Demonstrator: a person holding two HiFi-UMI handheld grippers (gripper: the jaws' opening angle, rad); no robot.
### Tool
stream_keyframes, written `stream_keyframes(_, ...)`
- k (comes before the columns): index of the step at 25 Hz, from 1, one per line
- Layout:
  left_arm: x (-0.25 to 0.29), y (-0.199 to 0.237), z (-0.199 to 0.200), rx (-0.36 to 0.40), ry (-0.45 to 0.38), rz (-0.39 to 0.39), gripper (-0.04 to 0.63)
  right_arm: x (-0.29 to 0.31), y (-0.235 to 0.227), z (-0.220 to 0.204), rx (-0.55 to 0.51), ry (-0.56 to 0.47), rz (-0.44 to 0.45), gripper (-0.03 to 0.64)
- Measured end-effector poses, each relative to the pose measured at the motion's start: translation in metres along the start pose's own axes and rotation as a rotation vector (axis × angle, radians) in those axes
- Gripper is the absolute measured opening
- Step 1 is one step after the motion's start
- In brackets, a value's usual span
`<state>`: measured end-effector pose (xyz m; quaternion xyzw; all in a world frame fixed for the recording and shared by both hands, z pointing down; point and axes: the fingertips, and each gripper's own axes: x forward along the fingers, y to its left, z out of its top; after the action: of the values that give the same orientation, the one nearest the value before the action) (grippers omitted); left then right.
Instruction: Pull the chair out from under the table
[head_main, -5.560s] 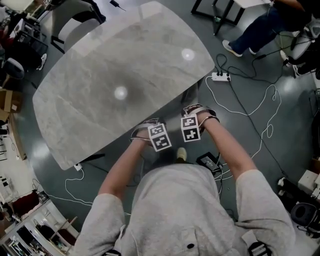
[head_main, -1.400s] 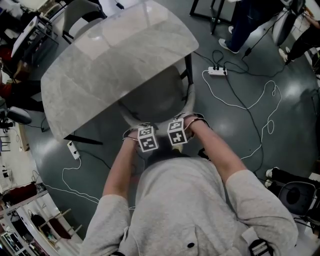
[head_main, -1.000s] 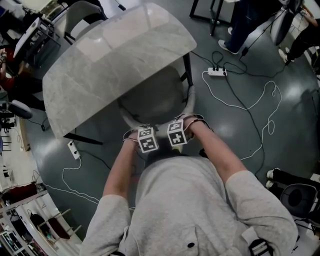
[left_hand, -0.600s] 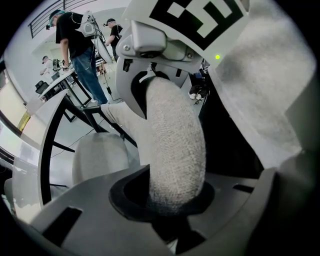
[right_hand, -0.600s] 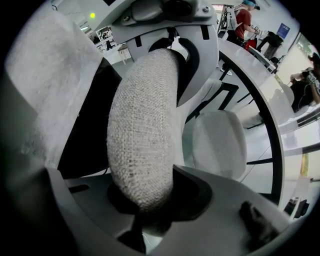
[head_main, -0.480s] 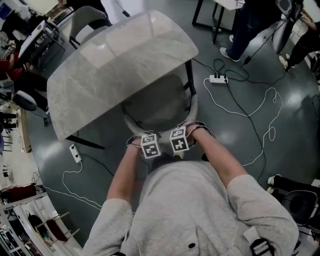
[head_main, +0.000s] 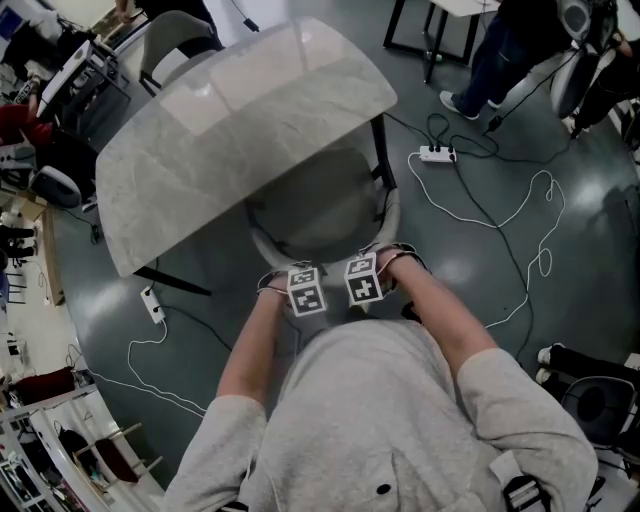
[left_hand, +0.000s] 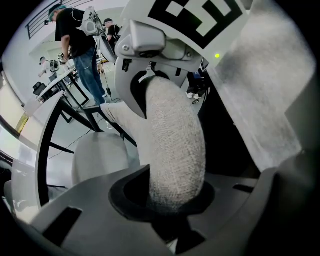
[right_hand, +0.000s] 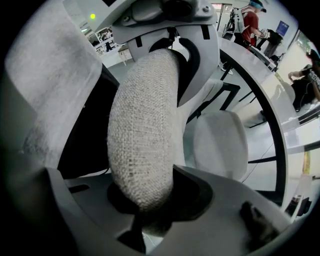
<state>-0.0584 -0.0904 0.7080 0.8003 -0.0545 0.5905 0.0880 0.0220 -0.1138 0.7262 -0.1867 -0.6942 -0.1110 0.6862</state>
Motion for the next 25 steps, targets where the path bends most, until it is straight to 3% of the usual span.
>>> stream_keyframes(25, 0.007, -0.051, -0.002, 0.041, -0.001, 0.003, 0.1, 0.009, 0.054, 0.013, 0.035, 0.005, 0.0, 0.107)
